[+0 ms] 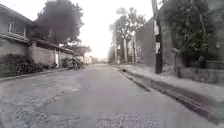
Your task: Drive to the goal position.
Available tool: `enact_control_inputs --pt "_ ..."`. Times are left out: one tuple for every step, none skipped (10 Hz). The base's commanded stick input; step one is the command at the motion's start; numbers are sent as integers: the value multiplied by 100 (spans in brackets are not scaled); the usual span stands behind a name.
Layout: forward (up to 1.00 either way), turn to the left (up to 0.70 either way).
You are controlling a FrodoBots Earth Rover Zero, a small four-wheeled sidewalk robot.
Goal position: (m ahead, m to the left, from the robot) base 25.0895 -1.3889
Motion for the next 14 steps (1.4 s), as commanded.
enact_control_inputs --pt "100 0" --pt "100 0" --pt "100 0" --pt "100 0" --pt "100 0" --pt "100 0" --pt "100 0" --pt "100 0" --pt "100 0" --pt "100 0" --pt "100 0" --pt "100 0" --pt "100 0" --pt "100 0"
